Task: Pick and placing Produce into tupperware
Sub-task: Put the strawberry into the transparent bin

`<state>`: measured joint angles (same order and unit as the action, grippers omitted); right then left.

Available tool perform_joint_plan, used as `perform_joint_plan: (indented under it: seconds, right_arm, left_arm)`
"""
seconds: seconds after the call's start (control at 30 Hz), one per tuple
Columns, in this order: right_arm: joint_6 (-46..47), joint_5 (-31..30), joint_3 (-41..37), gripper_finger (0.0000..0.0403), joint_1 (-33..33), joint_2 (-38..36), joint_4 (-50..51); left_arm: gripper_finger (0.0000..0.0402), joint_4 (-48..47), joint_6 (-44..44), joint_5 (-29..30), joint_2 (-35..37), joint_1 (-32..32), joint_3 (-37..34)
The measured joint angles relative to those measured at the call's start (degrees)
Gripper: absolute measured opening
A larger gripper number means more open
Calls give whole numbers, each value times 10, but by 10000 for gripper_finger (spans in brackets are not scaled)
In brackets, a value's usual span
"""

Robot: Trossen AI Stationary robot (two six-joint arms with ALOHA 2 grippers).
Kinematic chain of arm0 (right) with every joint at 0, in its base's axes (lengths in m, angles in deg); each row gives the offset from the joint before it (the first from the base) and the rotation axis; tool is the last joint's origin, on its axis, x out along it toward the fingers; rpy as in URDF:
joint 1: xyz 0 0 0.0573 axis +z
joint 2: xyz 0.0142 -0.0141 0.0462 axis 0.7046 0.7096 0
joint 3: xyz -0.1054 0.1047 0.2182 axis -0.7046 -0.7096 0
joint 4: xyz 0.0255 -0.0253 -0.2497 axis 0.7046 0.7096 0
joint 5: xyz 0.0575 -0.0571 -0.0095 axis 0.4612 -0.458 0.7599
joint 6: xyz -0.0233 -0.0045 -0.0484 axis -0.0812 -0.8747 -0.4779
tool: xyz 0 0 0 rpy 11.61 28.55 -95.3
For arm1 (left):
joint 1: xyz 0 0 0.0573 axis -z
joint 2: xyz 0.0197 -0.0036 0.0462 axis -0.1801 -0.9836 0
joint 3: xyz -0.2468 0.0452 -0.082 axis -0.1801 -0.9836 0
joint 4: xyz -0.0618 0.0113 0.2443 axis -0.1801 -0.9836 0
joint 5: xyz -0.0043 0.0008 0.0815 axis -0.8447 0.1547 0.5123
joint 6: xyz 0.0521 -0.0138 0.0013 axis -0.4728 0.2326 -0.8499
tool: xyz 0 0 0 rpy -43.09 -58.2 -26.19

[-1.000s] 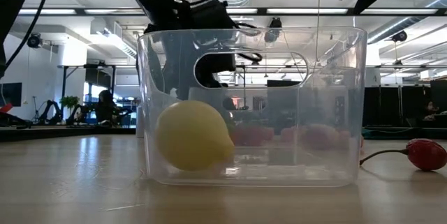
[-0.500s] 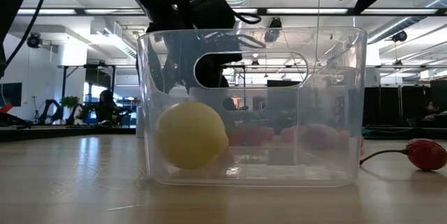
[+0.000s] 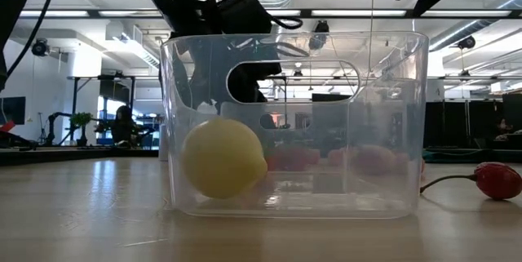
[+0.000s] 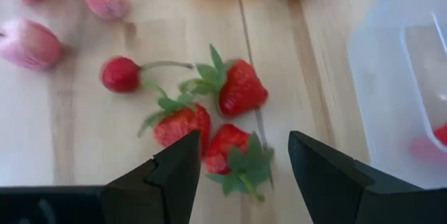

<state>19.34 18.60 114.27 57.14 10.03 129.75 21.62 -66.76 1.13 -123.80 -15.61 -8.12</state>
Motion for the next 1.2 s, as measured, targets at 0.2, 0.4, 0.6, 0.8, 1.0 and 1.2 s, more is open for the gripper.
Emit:
perform_joint_plan:
  seconds: [0.2,0.4,0.6,0.8,1.0,1.2]
  right_arm:
    - [3,0,0,272,0,0,0]
    - [4,0,0,272,0,0,0]
    - [4,0,0,272,0,0,0]
    - [9,0,0,272,0,0,0]
    - [15,0,0,272,0,0,0]
    - [8,0,0,272,0,0,1]
  left_arm:
    - [200,15,9,2,0,0,-20]
    - [200,19,10,5,0,0,-30]
    - [200,42,10,13,0,0,-30]
    - [200,64,18,10,-25,0,-31]
    - [200,61,24,15,-25,0,-29]
    - [200,58,23,17,-22,0,-29]
